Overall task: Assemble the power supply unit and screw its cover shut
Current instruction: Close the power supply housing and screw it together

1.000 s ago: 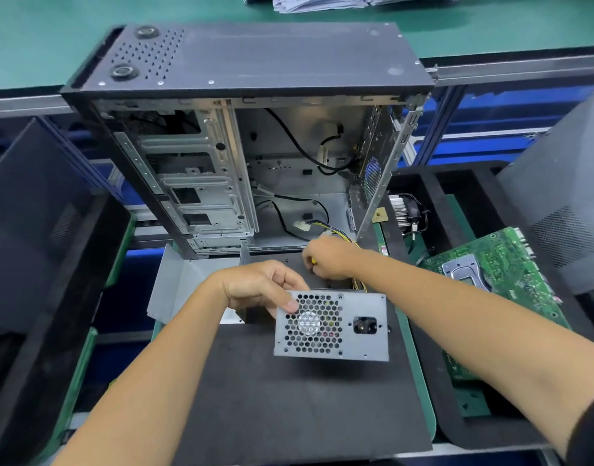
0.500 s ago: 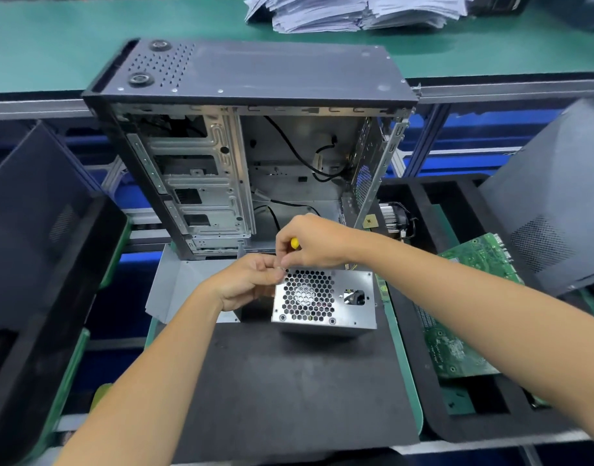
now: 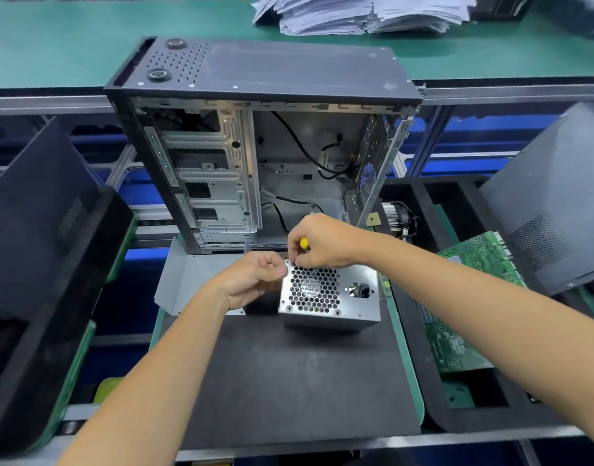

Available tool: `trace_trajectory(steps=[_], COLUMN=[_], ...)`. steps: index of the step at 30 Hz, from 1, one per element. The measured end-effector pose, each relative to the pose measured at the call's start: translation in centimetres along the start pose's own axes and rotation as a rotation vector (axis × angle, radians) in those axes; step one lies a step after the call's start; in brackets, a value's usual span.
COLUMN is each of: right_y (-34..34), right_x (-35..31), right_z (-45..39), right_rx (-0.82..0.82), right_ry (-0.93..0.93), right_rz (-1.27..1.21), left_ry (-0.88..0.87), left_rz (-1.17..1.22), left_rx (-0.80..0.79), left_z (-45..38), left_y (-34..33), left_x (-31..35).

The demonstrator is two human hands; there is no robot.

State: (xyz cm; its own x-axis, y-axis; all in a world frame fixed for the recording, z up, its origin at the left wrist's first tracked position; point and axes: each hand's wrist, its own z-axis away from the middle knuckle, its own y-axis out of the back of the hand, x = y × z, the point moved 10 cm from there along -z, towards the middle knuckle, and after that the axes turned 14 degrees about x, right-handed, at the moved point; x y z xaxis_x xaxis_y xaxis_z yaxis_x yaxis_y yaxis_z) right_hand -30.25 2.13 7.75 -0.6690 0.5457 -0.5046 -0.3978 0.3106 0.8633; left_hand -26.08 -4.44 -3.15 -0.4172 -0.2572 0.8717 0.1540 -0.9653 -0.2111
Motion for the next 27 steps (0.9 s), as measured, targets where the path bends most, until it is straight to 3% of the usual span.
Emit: trace_trajectory(steps=[17, 27], right_y=[-1.0, 0.6], right_x=[-0.1, 0.4], right_z=[-0.3, -0.5], right_rx=[0.003, 0.068], right_ry=[0.025, 0.013], right_rz=[0.028, -0.006], left_ry=[0.024, 0.032], left_rz=[-0.052, 0.012], left_rx=[-0.035, 0.078], left_z=[0.4, -0.5], left_y=[-0.5, 0.5], left_x=[0.1, 0.1])
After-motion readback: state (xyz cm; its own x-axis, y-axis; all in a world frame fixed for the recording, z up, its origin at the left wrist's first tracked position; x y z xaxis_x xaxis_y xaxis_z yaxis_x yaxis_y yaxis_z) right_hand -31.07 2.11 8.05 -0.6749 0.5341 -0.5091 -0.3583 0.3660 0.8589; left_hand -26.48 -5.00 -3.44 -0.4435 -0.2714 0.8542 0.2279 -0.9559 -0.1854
